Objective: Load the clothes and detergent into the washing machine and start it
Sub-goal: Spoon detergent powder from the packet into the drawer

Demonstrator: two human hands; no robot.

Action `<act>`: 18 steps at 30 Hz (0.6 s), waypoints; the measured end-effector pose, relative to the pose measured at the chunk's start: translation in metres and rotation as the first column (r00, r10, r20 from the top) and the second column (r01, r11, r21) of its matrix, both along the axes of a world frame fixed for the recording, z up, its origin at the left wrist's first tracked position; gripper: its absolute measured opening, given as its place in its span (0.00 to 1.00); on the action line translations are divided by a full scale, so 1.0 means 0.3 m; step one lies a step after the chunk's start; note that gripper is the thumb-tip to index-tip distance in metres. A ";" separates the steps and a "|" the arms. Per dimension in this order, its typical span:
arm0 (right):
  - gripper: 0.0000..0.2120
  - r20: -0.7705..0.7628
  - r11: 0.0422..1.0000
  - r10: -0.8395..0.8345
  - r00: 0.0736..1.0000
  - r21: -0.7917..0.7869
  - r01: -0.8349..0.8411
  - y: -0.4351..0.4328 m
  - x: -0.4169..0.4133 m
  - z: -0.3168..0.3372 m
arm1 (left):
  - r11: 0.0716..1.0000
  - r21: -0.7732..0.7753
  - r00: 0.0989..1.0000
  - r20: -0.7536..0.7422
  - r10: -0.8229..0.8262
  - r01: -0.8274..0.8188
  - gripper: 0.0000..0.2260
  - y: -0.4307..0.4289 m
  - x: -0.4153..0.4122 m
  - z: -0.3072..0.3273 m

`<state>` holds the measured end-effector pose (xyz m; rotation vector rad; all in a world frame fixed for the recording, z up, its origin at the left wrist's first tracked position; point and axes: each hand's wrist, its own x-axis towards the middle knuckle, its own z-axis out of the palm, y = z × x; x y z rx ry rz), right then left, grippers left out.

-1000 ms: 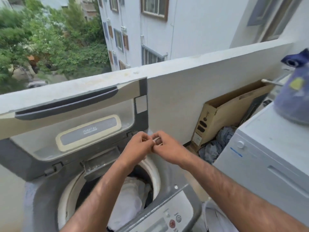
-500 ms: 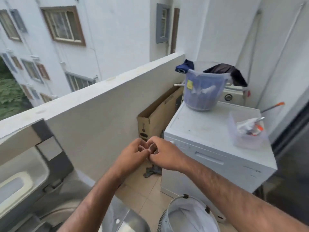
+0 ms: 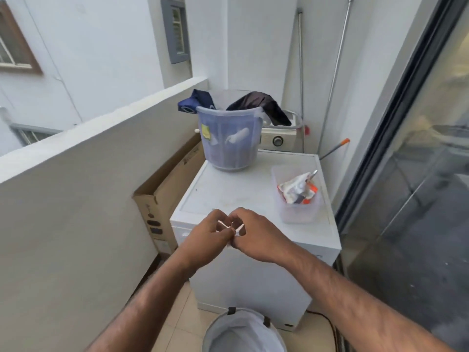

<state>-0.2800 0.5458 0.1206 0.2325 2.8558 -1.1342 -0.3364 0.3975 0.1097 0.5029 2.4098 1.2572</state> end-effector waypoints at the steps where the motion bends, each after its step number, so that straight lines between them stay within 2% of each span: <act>1: 0.18 -0.001 1.000 -0.019 1.000 -0.007 0.019 0.068 -0.012 -0.012 | 1.000 0.000 1.000 0.006 -0.007 0.007 0.03 0.068 -0.015 -0.007; 7: 0.17 -0.013 0.984 -0.165 0.986 -0.065 0.164 0.445 -0.066 -0.085 | 0.998 0.039 0.998 0.038 -0.057 0.056 0.04 0.436 -0.076 -0.035; 11: 0.14 -0.040 0.926 -0.374 0.927 -0.082 0.370 0.704 -0.116 -0.138 | 0.993 0.038 0.991 0.073 -0.110 0.108 0.08 0.653 -0.106 -0.056; 14: 0.15 -0.057 0.877 -0.481 0.875 -0.037 0.479 0.851 -0.156 -0.169 | 0.991 0.011 0.986 0.105 -0.131 0.131 0.09 0.771 -0.147 -0.072; 18: 0.15 -0.030 0.870 -0.488 0.872 0.068 0.489 0.976 -0.219 -0.213 | 0.994 -0.002 0.987 0.123 -0.105 0.106 0.10 0.900 -0.229 -0.107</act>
